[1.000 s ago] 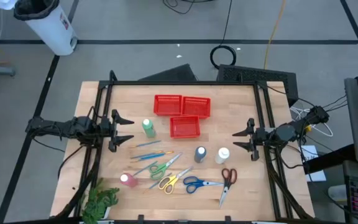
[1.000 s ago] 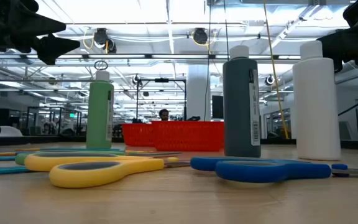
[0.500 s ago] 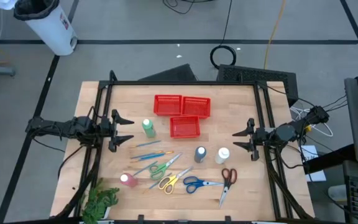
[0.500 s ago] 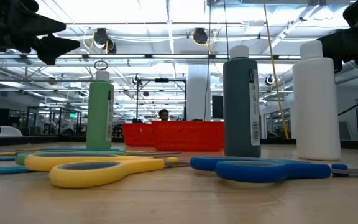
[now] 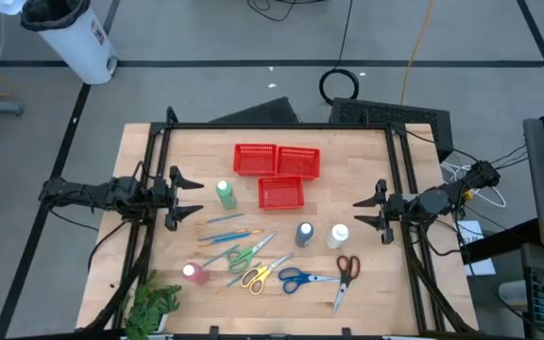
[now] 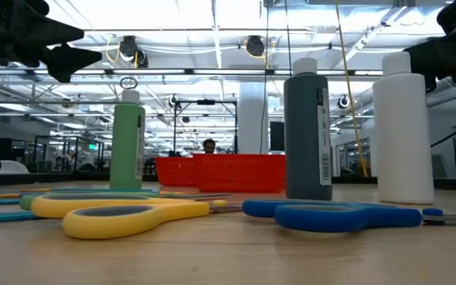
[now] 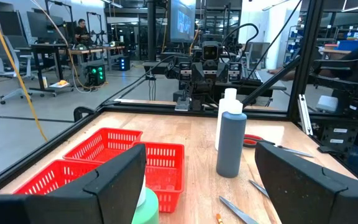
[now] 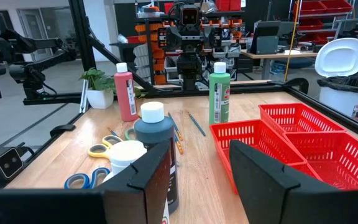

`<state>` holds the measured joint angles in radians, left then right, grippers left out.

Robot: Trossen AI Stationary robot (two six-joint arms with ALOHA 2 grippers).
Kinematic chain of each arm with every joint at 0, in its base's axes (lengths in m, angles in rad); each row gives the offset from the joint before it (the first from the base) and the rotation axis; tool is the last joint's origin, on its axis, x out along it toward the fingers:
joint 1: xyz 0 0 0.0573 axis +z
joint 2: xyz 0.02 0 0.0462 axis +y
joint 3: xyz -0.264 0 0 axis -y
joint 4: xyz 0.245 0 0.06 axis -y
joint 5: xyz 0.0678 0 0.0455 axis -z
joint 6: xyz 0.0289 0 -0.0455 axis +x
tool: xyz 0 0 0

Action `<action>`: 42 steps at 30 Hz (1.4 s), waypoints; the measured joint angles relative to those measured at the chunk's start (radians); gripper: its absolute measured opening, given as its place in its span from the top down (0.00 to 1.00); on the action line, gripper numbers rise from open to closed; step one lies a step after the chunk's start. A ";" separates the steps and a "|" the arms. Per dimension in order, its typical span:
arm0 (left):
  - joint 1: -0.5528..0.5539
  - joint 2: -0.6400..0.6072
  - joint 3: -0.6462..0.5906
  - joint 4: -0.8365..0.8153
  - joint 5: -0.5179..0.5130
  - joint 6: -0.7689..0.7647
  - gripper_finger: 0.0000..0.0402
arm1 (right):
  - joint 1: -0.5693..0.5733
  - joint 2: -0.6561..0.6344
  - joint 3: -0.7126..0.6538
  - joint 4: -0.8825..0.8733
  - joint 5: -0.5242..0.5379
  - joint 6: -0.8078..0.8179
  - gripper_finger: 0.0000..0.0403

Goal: Pick & Place Paint Supplies

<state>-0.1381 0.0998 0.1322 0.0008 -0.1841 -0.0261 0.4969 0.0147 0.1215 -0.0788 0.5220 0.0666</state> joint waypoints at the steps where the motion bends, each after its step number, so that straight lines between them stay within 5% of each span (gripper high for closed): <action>1: 0.000 0.000 0.000 0.000 0.000 0.000 0.23 | 0.000 0.000 0.000 0.000 0.000 0.000 0.61; 38: 0.000 0.000 0.000 0.000 0.000 0.000 0.23 | 0.000 0.000 0.000 0.000 0.000 0.000 0.61; 42: 0.000 0.000 0.000 0.000 0.000 0.000 0.23 | -0.005 0.000 0.000 0.012 0.008 -0.302 0.61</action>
<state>-0.1383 0.1000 0.1322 0.0010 -0.1841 -0.0261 0.4916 0.0143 0.1215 -0.0666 0.5297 -0.2354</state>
